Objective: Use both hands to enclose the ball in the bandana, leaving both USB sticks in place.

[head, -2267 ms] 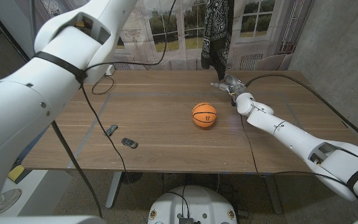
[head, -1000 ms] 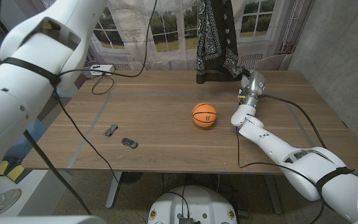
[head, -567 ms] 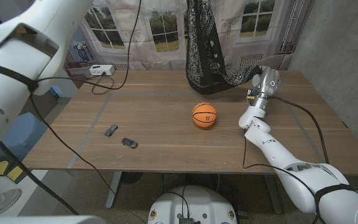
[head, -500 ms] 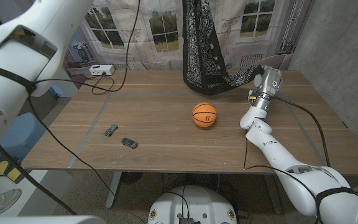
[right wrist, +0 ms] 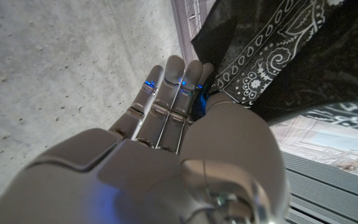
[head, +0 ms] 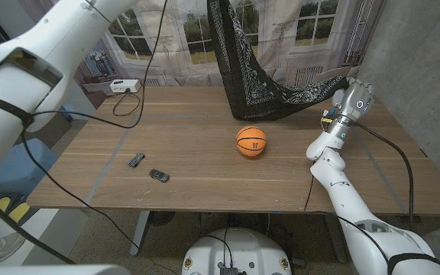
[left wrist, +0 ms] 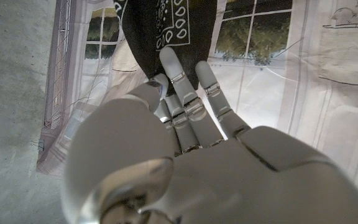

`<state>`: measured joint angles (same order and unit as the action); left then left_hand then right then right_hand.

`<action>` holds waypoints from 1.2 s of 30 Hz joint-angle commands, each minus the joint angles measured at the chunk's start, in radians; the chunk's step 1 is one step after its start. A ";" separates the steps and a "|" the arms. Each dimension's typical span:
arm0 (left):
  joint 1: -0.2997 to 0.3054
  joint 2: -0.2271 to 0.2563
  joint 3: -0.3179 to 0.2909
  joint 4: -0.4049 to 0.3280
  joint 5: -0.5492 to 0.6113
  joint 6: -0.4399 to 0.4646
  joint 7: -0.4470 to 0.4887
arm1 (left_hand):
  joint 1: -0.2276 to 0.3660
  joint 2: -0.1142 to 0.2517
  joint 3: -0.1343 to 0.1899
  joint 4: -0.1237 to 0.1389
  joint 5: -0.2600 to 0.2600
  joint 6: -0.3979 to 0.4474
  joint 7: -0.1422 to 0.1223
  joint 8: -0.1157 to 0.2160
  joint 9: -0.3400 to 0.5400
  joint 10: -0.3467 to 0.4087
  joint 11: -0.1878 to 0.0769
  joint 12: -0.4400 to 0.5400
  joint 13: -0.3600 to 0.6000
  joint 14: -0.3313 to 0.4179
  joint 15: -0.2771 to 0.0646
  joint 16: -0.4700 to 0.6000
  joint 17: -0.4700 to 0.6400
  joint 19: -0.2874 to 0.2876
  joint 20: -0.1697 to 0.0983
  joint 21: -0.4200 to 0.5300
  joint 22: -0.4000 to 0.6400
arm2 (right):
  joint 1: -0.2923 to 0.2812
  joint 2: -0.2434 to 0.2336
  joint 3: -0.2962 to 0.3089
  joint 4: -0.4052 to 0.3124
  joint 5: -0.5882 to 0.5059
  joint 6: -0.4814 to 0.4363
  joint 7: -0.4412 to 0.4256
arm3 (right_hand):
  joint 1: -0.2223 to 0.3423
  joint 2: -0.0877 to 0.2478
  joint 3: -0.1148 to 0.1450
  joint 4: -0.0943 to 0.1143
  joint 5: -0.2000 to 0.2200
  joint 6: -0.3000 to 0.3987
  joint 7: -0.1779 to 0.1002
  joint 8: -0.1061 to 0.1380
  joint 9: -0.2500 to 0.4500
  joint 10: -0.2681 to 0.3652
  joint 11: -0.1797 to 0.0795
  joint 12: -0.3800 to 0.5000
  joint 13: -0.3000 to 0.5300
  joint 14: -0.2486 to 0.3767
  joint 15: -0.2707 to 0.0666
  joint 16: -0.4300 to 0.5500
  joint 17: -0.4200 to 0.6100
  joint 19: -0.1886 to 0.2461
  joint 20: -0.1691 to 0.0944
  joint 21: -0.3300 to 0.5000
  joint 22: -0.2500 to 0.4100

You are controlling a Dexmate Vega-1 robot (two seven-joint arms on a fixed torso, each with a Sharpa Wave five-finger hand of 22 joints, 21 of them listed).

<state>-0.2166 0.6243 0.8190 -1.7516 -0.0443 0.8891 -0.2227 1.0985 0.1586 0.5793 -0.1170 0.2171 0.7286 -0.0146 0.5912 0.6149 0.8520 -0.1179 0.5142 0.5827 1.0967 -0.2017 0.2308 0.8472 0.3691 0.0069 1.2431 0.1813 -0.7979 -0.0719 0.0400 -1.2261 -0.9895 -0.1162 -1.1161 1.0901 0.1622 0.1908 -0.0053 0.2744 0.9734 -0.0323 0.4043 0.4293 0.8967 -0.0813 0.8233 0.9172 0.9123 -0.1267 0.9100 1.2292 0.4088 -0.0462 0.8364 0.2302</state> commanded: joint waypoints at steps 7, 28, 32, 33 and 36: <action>0.139 0.049 -0.084 -0.057 0.016 -0.003 0.103 | -0.005 0.013 0.008 0.007 0.003 0.021 -0.001 -0.003 -0.007 0.054 -0.044 0.048 0.267 0.011 -0.023 -0.001 0.003 0.004 -0.006 0.004 0.001 | 0.014 0.153 0.230 -0.101 -0.192 0.087 -0.001 | 0.025 0.018 0.020 -0.008 -0.006 0.019 -0.006 0.008 0.009 -0.011 -0.032 0.008 0.008 -0.004 -0.095 0.019 0.002 -0.005 0.005 0.020 0.002; 0.380 0.119 -0.234 -0.164 -0.010 -0.103 0.259 | -0.005 0.011 0.014 0.003 0.000 0.023 -0.004 -0.015 -0.023 0.051 -0.050 0.044 0.255 0.004 -0.022 -0.009 0.002 -0.005 -0.008 0.006 0.001 | -0.061 -0.006 0.058 -0.283 -0.017 -0.056 -0.001 | 0.049 0.017 0.043 -0.020 -0.004 0.064 0.031 0.023 0.001 0.048 -0.003 0.007 -0.029 0.025 -0.092 0.054 -0.004 0.043 0.059 0.069 -0.008; 0.463 0.142 -0.305 -0.190 -0.071 -0.183 0.266 | -0.005 0.011 0.015 0.002 0.001 0.025 -0.002 -0.017 -0.025 0.053 -0.049 0.046 0.255 0.011 -0.024 -0.008 0.002 -0.002 -0.008 0.008 0.001 | -0.101 -0.090 -0.020 -0.349 0.040 -0.133 -0.001 | 0.050 0.016 0.047 -0.022 -0.005 0.065 0.030 0.023 -0.002 0.048 -0.001 0.008 -0.028 0.027 -0.091 0.054 -0.006 0.040 0.060 0.071 -0.010; 0.479 0.152 -0.316 -0.201 -0.083 -0.195 0.261 | -0.005 0.011 0.016 0.002 0.001 0.026 -0.003 -0.017 -0.026 0.054 -0.049 0.047 0.256 0.012 -0.024 -0.007 0.002 -0.001 -0.007 0.009 0.001 | -0.109 -0.104 -0.034 -0.364 0.048 -0.151 -0.001 | 0.050 0.015 0.047 -0.022 -0.005 0.065 0.031 0.023 -0.003 0.049 -0.001 0.007 -0.028 0.028 -0.091 0.054 -0.005 0.038 0.060 0.072 -0.011; 0.532 0.180 -0.352 -0.239 -0.115 -0.229 0.258 | -0.005 0.012 0.016 0.002 0.000 0.028 0.002 -0.017 -0.027 0.056 -0.048 0.049 0.256 0.016 -0.023 -0.006 0.003 0.000 -0.006 0.010 0.001 | -0.139 -0.151 -0.075 -0.407 0.072 -0.195 -0.001 | 0.049 0.015 0.049 -0.022 -0.006 0.065 0.031 0.023 -0.004 0.047 0.000 0.008 -0.026 0.027 -0.091 0.054 -0.006 0.034 0.059 0.073 -0.012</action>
<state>0.1336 0.7325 0.6019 -1.9006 -0.0542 0.7944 0.0096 1.0933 0.1624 0.5844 -0.1146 0.2142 0.7466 -0.0178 0.5759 0.5880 0.8507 -0.1192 0.5142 0.5827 1.1031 -0.2009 0.2206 0.8474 0.3622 -0.0002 1.2468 0.1815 -0.8470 -0.0540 0.1269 -1.4889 -1.0342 -0.1603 -1.1173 1.1031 0.1492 0.1989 0.0028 0.2665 1.0151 0.0091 0.4194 0.4264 0.9244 -0.0716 0.8248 0.8872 0.9274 -0.1270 0.9593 1.2218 0.4426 0.0097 0.9025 0.2182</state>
